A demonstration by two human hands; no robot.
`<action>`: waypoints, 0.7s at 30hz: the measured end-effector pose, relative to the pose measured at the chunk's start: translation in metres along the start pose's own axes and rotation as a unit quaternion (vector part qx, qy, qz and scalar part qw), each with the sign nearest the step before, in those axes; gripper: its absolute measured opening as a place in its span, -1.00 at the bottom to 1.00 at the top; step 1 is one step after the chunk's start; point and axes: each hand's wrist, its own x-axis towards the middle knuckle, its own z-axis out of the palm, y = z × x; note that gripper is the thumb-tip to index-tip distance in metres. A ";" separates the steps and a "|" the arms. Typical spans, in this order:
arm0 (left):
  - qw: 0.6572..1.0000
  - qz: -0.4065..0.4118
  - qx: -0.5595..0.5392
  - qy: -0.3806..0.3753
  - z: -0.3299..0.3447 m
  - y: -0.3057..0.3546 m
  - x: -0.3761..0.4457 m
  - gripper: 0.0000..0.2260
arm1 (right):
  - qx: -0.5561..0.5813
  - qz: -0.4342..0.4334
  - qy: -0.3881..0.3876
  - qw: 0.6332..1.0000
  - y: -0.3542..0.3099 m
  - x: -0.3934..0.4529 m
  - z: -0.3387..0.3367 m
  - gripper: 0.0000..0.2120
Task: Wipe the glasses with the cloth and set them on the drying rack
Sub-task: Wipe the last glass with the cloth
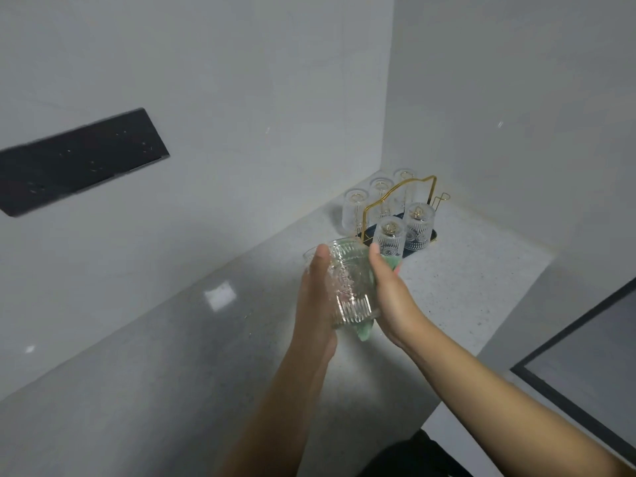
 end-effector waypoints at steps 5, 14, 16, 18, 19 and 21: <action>0.994 -0.003 0.106 0.032 -0.007 0.009 0.004 -0.56 | -0.040 -0.062 0.058 0.996 -0.003 -0.009 0.016 -0.52; 0.999 -0.008 0.016 0.050 -0.018 0.010 0.005 -0.32 | -0.196 -0.190 -0.032 0.961 0.006 -0.024 0.031 -0.28; 0.999 -0.018 -0.023 0.042 -0.021 0.006 0.000 -0.37 | -0.214 -0.182 -0.037 0.959 0.004 -0.021 0.031 -0.24; 1.000 -0.009 -0.020 0.014 -0.017 0.000 -0.005 -0.53 | -0.211 -0.121 -0.010 0.970 -0.013 -0.014 0.028 -0.33; 1.000 -0.008 -0.026 -0.011 -0.014 -0.001 -0.008 -0.59 | -0.203 -0.088 -0.005 0.975 -0.019 -0.011 0.025 -0.45; 0.999 -0.013 -0.032 -0.031 -0.013 0.002 -0.012 -0.61 | -0.173 -0.085 -0.006 0.981 -0.021 -0.012 0.026 -0.56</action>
